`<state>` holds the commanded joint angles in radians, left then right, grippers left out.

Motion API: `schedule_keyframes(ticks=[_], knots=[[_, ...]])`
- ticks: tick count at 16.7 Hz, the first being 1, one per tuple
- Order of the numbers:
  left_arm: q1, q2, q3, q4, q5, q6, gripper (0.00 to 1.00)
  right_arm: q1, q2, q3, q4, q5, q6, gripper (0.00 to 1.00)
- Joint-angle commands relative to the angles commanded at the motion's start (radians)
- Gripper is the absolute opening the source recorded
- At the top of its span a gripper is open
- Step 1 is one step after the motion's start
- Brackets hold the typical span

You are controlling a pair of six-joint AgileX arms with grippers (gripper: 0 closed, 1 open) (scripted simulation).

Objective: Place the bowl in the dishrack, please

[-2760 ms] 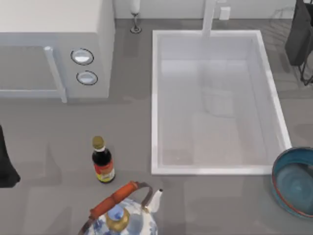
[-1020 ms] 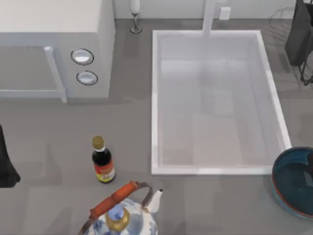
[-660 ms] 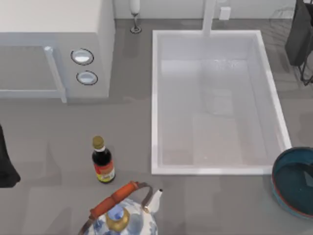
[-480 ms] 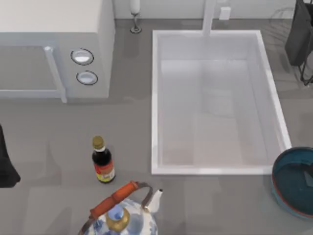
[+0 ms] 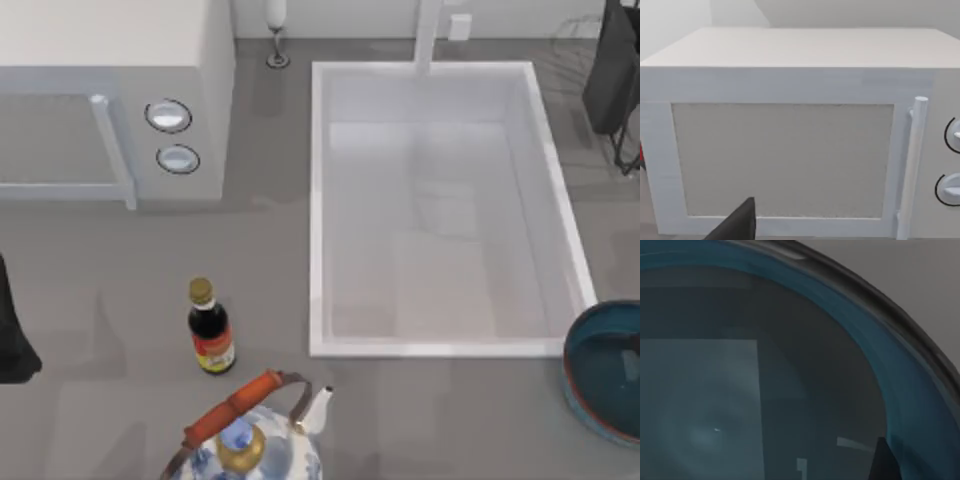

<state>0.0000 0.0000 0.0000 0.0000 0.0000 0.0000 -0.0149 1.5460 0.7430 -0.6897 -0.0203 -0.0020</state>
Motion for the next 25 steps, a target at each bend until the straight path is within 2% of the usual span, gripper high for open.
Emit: schedule_keyframes(ticks=[8,11,19,22,25], knots=[[0.0,0.0,0.0,0.0,0.0,0.0,1.0,0.0,-0.001,0.036,-0.038,-0.002,0.002,0.0],[0.0,0.0,0.0,0.0,0.0,0.0,1.0,-0.001,-0.008,0.165,-0.171,-0.003,-0.002,0.0],[0.0,0.0,0.0,0.0,0.0,0.0,1.0,-0.008,-0.078,0.618,-0.733,-0.003,-0.01,0.0],[0.0,0.0,0.0,0.0,0.0,0.0,1.0,-0.01,-0.111,0.709,-0.823,-0.003,-0.011,0.0],[0.0,0.0,0.0,0.0,0.0,0.0,1.0,-0.011,-0.116,0.718,-0.833,-0.003,-0.011,0.0]])
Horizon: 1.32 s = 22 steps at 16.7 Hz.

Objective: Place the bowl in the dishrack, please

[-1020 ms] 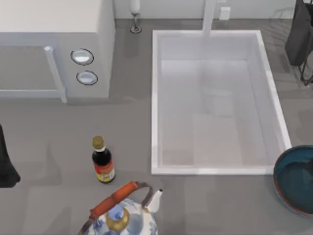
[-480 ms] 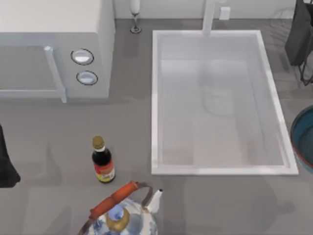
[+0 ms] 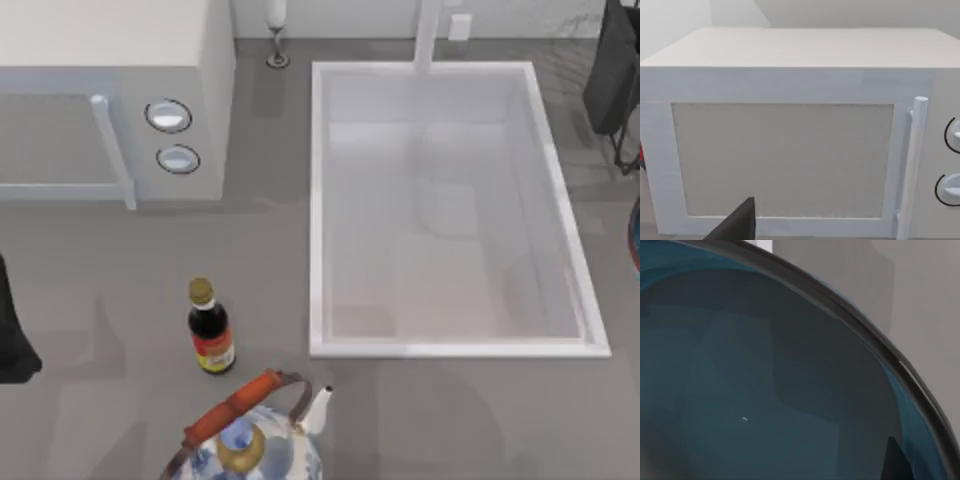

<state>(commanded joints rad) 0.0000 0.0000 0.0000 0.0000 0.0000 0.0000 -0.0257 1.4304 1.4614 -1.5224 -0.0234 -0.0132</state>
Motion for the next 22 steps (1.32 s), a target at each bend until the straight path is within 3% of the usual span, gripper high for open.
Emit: schedule_keyframes(ticks=[5,9,22], knots=[[0.0,0.0,0.0,0.0,0.0,0.0,1.0,-0.014,-0.008,-0.008,0.037,-0.017,0.003,0.0],[0.0,0.0,0.0,0.0,0.0,0.0,1.0,-0.102,-0.065,-0.042,0.217,-0.1,0.008,0.0],[0.0,0.0,0.0,0.0,0.0,0.0,1.0,-0.54,-0.374,-0.285,1.245,-0.525,0.027,0.0]])
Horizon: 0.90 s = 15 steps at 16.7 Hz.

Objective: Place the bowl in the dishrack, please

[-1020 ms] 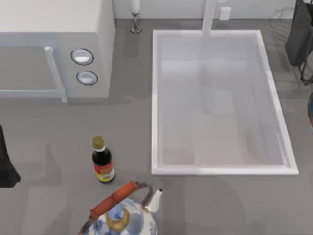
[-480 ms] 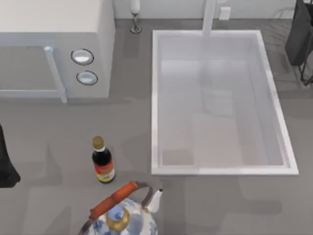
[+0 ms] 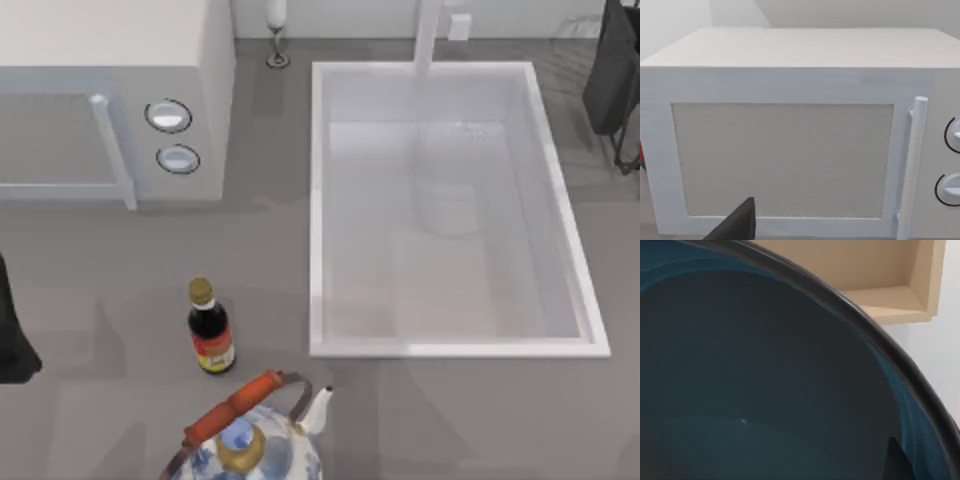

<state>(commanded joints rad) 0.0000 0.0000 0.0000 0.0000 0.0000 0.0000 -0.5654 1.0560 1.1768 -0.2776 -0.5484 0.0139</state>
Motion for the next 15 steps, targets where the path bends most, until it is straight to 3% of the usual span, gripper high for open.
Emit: schedule_keyframes(ticks=[5,11,15], knots=[[0.0,0.0,0.0,0.0,0.0,0.0,1.0,-0.068,-0.066,-0.03,0.13,-0.068,0.003,0.0],[0.0,0.0,0.0,0.0,0.0,0.0,1.0,-0.061,-0.05,-0.027,0.142,-0.061,0.004,0.0],[0.0,0.0,0.0,0.0,0.0,0.0,1.0,-0.02,0.094,-0.038,0.293,-0.009,0.004,0.0]])
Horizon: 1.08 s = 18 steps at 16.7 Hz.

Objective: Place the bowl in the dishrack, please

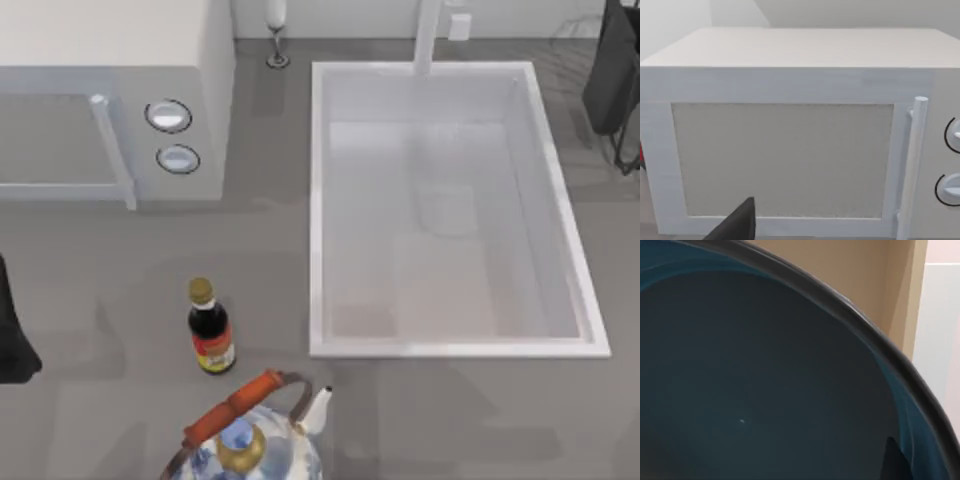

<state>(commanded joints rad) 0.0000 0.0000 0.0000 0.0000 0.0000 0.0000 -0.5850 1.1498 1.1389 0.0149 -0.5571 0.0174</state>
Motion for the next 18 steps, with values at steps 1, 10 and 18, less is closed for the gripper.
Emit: schedule_keyframes(ticks=[1,10,18], knots=[[0.0,0.0,0.0,0.0,0.0,0.0,1.0,0.018,0.055,-0.008,0.059,0.019,0.0,0.0],[0.0,0.0,0.0,0.0,0.0,0.0,1.0,0.227,0.563,-0.13,0.7,0.229,-0.001,0.0],[0.0,0.0,0.0,0.0,0.0,0.0,1.0,0.278,0.647,-0.16,0.808,0.28,-0.001,0.0]])
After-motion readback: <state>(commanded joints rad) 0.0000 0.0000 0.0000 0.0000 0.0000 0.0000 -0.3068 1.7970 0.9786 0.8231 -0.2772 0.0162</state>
